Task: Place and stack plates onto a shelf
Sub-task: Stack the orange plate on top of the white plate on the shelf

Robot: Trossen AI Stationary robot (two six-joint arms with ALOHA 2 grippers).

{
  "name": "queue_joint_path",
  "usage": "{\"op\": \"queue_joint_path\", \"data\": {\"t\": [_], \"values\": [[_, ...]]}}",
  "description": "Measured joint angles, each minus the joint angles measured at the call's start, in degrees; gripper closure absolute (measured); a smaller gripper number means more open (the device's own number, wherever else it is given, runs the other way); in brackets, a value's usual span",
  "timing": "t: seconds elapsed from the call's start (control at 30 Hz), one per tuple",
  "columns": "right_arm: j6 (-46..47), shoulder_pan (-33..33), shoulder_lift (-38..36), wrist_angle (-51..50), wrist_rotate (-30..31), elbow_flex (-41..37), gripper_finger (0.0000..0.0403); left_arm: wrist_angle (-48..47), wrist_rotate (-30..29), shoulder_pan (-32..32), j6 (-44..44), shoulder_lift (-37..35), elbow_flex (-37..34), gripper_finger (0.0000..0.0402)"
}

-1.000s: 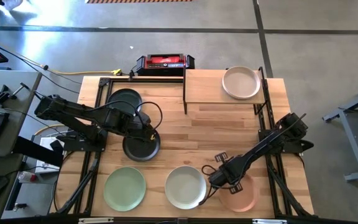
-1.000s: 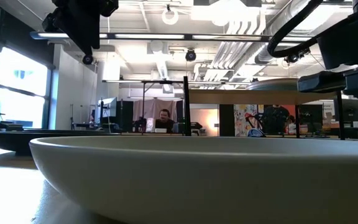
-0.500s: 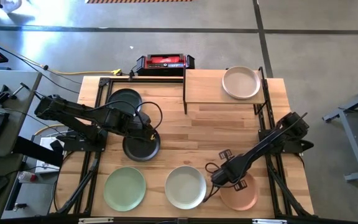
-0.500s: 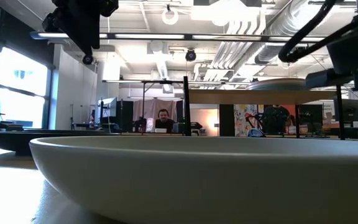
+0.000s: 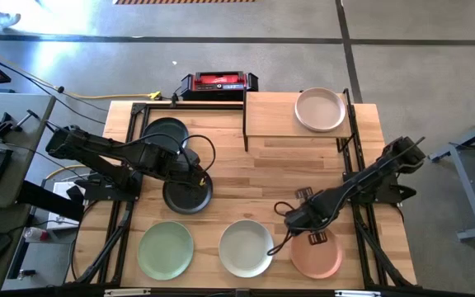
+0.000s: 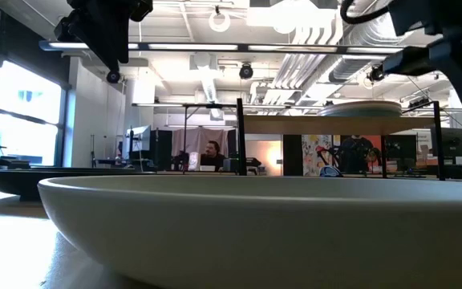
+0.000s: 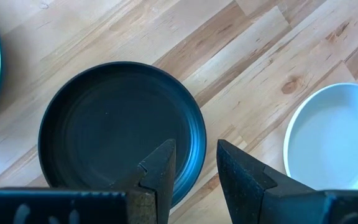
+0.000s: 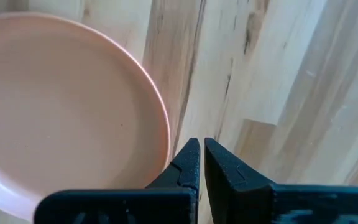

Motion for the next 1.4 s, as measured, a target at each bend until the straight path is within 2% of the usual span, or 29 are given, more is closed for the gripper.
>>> {"op": "queue_joint_path", "data": {"t": [0.3,0.67,0.83,1.07,1.4], "values": [[-2.2,-0.3,2.7,3.9,-4.4,0.0,0.0397,0.1,0.0,0.0,-0.1,0.0,0.0,0.0296],[-6.3,-0.1,5.7,5.6,-5.2,0.0,0.0319,0.1,0.0,0.0,-0.1,0.0,0.0,0.0296],[-6.5,-0.1,6.1,8.6,-4.5,0.0,0.0316,0.1,0.0,0.0,-0.1,0.0,0.0,0.0296],[-8.7,0.0,11.1,9.3,-6.1,0.0,0.0316,0.0,-0.3,0.0,-0.1,0.0,0.0,0.0296],[-8.8,-0.1,12.1,9.9,-4.6,0.0,0.0316,0.0,-0.3,0.0,0.0,0.0,0.0,0.0296]]}}
